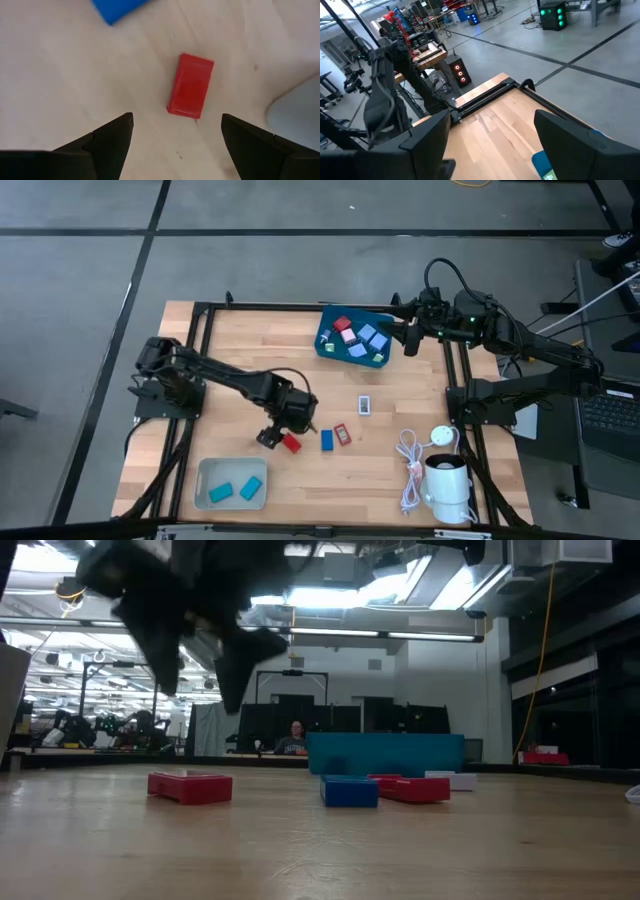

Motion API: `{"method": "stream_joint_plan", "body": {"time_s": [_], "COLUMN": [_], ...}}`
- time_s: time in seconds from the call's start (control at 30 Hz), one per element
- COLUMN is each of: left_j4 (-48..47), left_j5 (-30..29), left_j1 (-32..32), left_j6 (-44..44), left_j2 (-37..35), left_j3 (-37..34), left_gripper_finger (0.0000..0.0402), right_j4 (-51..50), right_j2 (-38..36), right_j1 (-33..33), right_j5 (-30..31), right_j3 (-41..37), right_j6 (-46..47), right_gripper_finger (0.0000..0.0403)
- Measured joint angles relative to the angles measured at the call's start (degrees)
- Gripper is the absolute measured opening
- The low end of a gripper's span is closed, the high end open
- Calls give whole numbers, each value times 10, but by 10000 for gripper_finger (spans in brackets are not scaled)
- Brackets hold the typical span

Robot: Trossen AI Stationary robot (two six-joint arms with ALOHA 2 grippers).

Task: Pick & Place Office items
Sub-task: Put the left red digital timer into the white bin

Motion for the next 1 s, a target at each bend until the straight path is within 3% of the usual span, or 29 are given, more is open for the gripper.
{"method": "stream_joint_plan", "body": {"time_s": [0.17,0.3,0.6,0.7,0.87,1.0], "left_j4": [9,29,47,47,52,53], "left_j5": [19,-21,-60,-67,-52,-33], "left_j1": [-12,-35,-61,-63,-59,-48], "left_j6": [52,52,-3,-33,-62,-101], "left_j2": [58,94,134,144,140,124], "left_j3": [0,0,3,3,3,1], "left_gripper_finger": [295,295,291,260,150,148], "right_j4": [0,0,0,0,3,26], "right_j2": [0,0,9,17,27,27], "right_j1": [0,0,0,0,0,0], "right_j5": [1,1,1,1,-3,-4], "right_j3": [0,0,1,0,0,0], "right_j6": [0,0,-2,-2,-2,-2], "right_gripper_finger": [297,297,297,297,297,297]}}
